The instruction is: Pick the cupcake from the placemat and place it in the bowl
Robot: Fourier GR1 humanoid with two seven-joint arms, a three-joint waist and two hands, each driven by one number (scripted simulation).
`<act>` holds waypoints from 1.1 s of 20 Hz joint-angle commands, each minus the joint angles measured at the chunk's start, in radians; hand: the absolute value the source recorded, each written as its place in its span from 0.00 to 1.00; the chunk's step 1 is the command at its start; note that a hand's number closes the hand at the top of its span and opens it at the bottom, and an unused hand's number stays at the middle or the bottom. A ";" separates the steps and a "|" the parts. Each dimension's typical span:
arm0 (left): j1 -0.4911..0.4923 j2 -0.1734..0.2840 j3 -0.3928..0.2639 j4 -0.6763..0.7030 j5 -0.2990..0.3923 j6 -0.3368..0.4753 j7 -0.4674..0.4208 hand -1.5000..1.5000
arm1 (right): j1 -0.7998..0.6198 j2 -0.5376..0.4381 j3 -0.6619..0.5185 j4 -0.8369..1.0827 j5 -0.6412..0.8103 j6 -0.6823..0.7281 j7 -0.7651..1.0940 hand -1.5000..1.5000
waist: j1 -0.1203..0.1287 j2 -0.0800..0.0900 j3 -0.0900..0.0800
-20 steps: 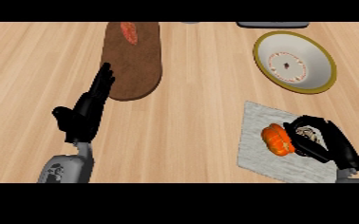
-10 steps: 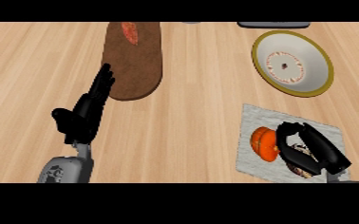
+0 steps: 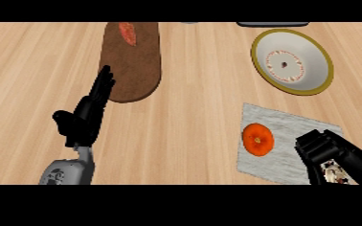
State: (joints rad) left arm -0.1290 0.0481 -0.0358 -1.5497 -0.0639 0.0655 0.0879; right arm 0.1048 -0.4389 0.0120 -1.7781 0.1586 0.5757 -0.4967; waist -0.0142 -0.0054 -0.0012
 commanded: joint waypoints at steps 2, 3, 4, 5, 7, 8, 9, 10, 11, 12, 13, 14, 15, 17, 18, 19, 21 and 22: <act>-0.019 -0.005 0.006 0.040 -0.003 0.002 -0.017 0.50 | -0.019 -0.041 -0.124 -0.228 -0.152 0.038 0.062 1.00 | -0.003 0.002 0.000; 0.016 -0.028 -0.025 -0.003 -0.028 0.027 -0.009 0.50 | 0.038 -0.050 -0.165 -0.258 -0.176 0.041 0.067 1.00 | 0.001 0.002 0.000; 0.019 0.007 0.015 0.027 0.010 -0.017 -0.060 0.50 | 0.067 -0.069 -0.207 -0.266 -0.184 0.053 0.047 1.00 | 0.002 0.003 0.001; 0.023 -0.008 -0.004 -0.007 -0.003 0.002 -0.021 0.50 | 0.043 -0.073 -0.215 -0.392 -0.254 0.041 0.204 1.00 | -0.004 -0.001 -0.001; -0.020 0.022 0.028 0.018 0.017 -0.023 -0.003 0.50 | -0.040 -0.088 -0.260 -0.354 -0.280 0.024 0.280 1.00 | 0.008 0.004 0.000; 0.018 -0.012 -0.012 -0.029 0.003 -0.004 0.015 0.50 | -0.063 -0.082 -0.246 -0.422 -0.303 -0.009 0.386 1.00 | 0.011 0.002 -0.001; -0.007 -0.023 -0.021 -0.006 -0.024 0.017 0.004 0.50 | -0.074 -0.106 -0.273 -0.424 -0.329 -0.001 0.427 1.00 | 0.009 0.003 0.000; 0.001 0.013 0.015 0.006 0.006 -0.017 -0.014 0.50 | -0.088 -0.103 -0.264 -0.464 -0.364 -0.007 0.496 1.00 | 0.011 0.004 0.000; -0.029 0.038 0.045 0.060 0.028 -0.049 -0.046 0.50 | -0.121 -0.126 -0.282 -0.455 -0.378 -0.023 0.542 1.00 | 0.009 0.005 -0.001; -0.033 0.009 0.031 0.056 0.011 -0.015 -0.038 0.50 | -0.127 -0.130 -0.292 -0.527 -0.453 -0.043 0.628 1.00 | 0.006 0.004 -0.001; -0.032 0.006 0.013 0.032 -0.009 -0.005 -0.020 0.50 | -0.237 -0.160 -0.290 -0.442 -0.472 -0.067 0.674 1.00 | 0.017 0.005 -0.001; -0.013 -0.004 -0.017 -0.041 -0.006 -0.011 0.043 0.50 | -0.294 -0.149 -0.232 -0.443 -0.453 -0.120 0.748 1.00 | 0.026 0.004 -0.001; 0.044 -0.015 -0.042 -0.064 -0.023 -0.006 0.022 0.50 | -0.336 -0.163 -0.272 -0.306 -0.418 -0.087 0.658 1.00 | 0.028 0.006 0.001; -0.008 0.003 0.002 -0.021 -0.002 -0.017 0.000 0.50 | -0.390 -0.176 -0.294 -0.244 -0.445 -0.077 0.674 1.00 | 0.022 0.006 0.001; -0.014 0.006 -0.003 -0.062 -0.002 -0.013 0.048 0.50 | -0.468 -0.172 -0.222 -0.292 -0.430 -0.162 0.814 1.00 | 0.028 0.006 0.000; -0.011 0.004 -0.002 -0.041 0.003 -0.022 0.034 0.50 | -0.489 -0.167 -0.199 -0.263 -0.362 -0.164 0.800 1.00 | 0.027 0.006 0.000; -0.013 -0.016 -0.029 -0.047 -0.015 -0.010 0.050 0.50 | -0.555 -0.168 -0.202 -0.214 -0.374 -0.167 0.823 1.00 | 0.024 0.006 0.001; 0.005 -0.017 -0.032 -0.059 -0.010 -0.015 0.047 0.50 | -0.547 -0.167 -0.212 -0.095 -0.358 -0.118 0.740 1.00 | 0.027 0.007 0.001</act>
State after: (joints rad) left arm -0.1356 0.0443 -0.0459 -1.5814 -0.0666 0.0487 0.1130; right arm -0.3472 -0.6019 -0.2120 -2.0274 -0.2290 0.4470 0.2519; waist 0.0094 0.0002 -0.0013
